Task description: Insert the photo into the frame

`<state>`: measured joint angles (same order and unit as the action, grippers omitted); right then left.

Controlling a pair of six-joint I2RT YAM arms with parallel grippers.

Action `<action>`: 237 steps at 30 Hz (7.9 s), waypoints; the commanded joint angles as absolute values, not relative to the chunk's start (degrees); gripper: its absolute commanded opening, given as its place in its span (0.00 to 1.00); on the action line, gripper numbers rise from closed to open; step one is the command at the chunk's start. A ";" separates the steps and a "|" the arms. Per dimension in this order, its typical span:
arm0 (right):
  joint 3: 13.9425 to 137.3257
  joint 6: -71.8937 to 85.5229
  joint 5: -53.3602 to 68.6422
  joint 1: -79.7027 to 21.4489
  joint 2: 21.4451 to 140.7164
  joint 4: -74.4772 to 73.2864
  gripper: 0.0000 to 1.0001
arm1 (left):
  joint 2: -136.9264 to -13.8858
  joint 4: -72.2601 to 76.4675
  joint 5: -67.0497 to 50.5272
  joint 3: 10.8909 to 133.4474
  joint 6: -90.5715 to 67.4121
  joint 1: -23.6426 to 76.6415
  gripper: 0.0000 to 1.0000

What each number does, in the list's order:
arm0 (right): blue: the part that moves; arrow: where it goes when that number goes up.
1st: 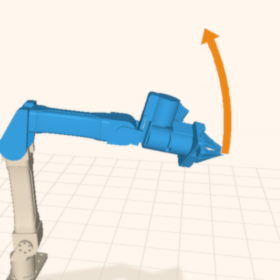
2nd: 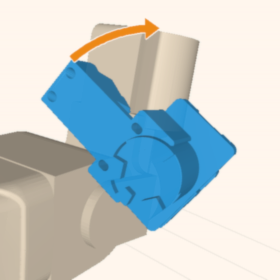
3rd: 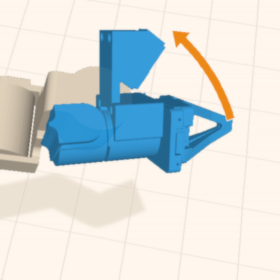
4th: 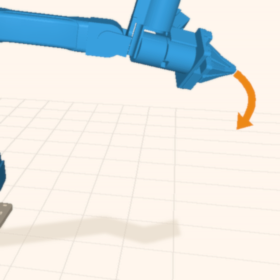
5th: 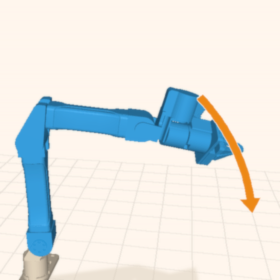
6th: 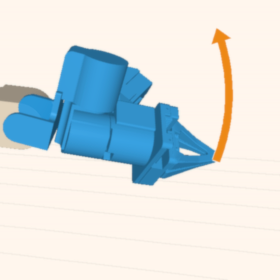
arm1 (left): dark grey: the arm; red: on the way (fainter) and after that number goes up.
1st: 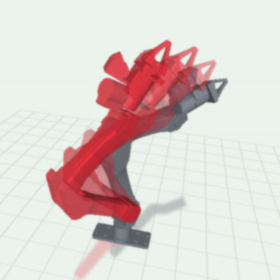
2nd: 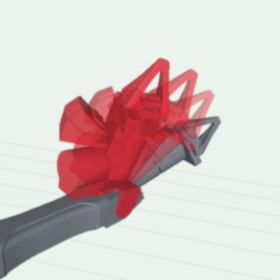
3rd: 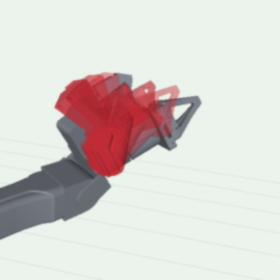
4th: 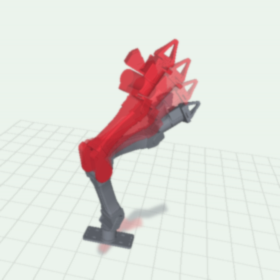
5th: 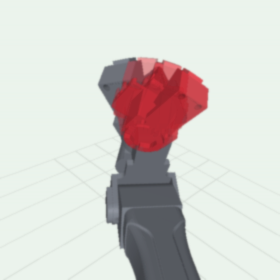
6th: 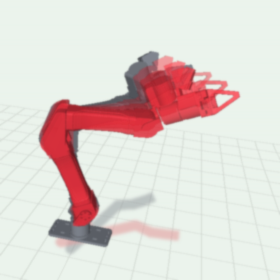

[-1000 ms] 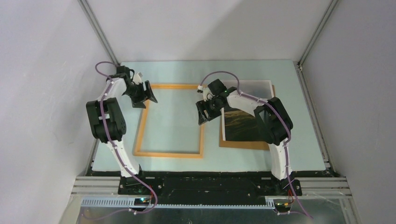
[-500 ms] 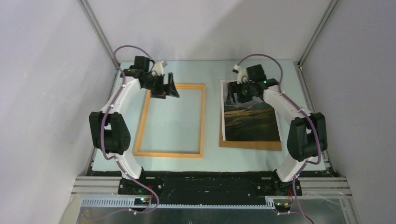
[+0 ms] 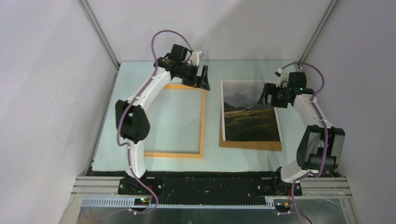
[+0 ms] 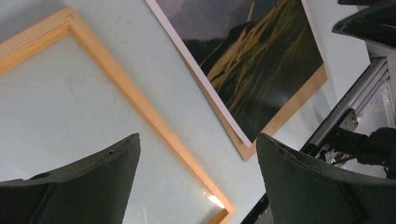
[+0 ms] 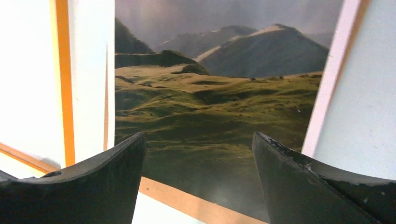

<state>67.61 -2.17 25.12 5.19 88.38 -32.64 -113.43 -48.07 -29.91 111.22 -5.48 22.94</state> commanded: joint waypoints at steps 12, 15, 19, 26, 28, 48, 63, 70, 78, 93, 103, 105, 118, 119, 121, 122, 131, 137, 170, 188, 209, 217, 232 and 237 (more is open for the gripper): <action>63.17 -4.71 18.14 11.95 84.73 -31.11 0.84 | -131.02 -44.97 -21.06 129.28 -15.71 28.86 0.96; 63.13 -4.83 15.46 12.06 86.66 -30.09 0.83 | -132.10 -43.49 -20.61 129.54 -16.52 29.50 0.96; 63.20 -5.11 11.90 12.40 89.80 -28.27 0.82 | -134.06 -41.31 -20.12 129.44 -18.51 30.09 0.96; 63.41 -6.45 9.18 12.81 94.92 -27.69 0.81 | -137.14 -38.21 -22.94 127.87 -21.80 31.29 0.95; 63.48 -7.20 8.99 13.06 96.24 -27.69 0.81 | -137.75 -36.58 -24.17 127.16 -23.30 31.57 0.95; 65.92 -9.14 17.38 14.22 104.23 -31.15 0.79 | -143.77 -34.36 -24.70 126.84 -29.12 33.40 0.95; 65.92 -9.81 26.31 11.81 102.98 -33.90 0.76 | -145.92 -34.23 -27.51 127.27 -28.55 34.97 0.94; 65.92 -9.96 26.30 11.84 103.13 -34.11 0.75 | -145.03 -34.18 -29.14 127.18 -27.87 34.86 0.93; 65.93 -9.63 24.30 12.13 103.74 -33.93 0.75 | -141.63 -34.19 -31.87 127.12 -25.89 34.80 0.93; 65.92 -9.78 23.57 12.13 104.38 -33.54 0.74 | -139.53 -34.14 -34.33 127.39 -21.76 34.88 0.94; 66.02 -10.28 21.20 12.05 104.81 -32.66 0.74 | -138.20 -34.26 -22.28 126.61 -20.24 34.89 0.99; 66.50 -9.91 20.33 11.96 104.76 -32.65 0.75 | -138.73 -34.26 -19.34 127.08 -20.62 34.77 1.00; 68.31 -8.20 12.63 8.87 102.75 -29.05 0.77 | -147.64 -34.10 -21.26 132.63 -29.63 30.72 1.00; 68.36 -7.98 11.44 8.41 102.57 -28.99 0.77 | -147.82 -34.06 -21.71 132.76 -29.84 30.65 1.00; 68.38 -7.66 9.44 7.75 102.14 -28.53 0.77 | -148.24 -33.98 -22.63 132.87 -30.03 30.67 1.00; 68.38 -7.48 8.12 7.57 101.96 -27.90 0.77 | -148.42 -33.89 -22.87 132.88 -30.16 30.67 1.00; 68.42 -5.45 5.75 6.24 99.32 -23.16 0.77 | -149.47 -33.81 -25.16 132.56 -30.64 30.63 1.00; 69.65 -4.98 6.58 5.47 100.41 -22.87 0.77 | -149.33 -33.83 -25.79 132.27 -30.96 30.65 1.00; 75.91 -2.00 19.73 -1.98 112.98 -30.91 0.79 | -147.79 -32.33 -30.00 126.27 -33.68 30.67 1.00; 76.56 -4.05 21.26 -3.68 112.67 -32.26 0.75 | -148.10 -28.86 -35.80 129.55 -30.88 30.72 0.97; 76.55 -4.10 21.80 -3.67 112.88 -32.26 0.73 | -145.66 -28.16 -39.64 133.94 -25.38 31.61 0.97; 76.55 -4.13 21.92 -3.69 112.93 -32.42 0.72 | -146.73 -28.15 -40.32 134.20 -24.98 32.29 0.96; 76.56 -2.63 23.89 -2.35 113.33 -32.39 0.71 | -147.91 -27.83 -42.06 132.11 -27.34 32.33 0.60; 76.55 -2.60 24.11 -1.71 113.16 -32.79 0.71 | -147.91 -27.26 -41.44 132.31 -28.07 32.21 0.43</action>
<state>75.81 -3.01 23.90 -2.31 111.37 -30.20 -147.98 -28.82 -40.03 131.37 -27.31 32.10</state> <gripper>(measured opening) 0.713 0.476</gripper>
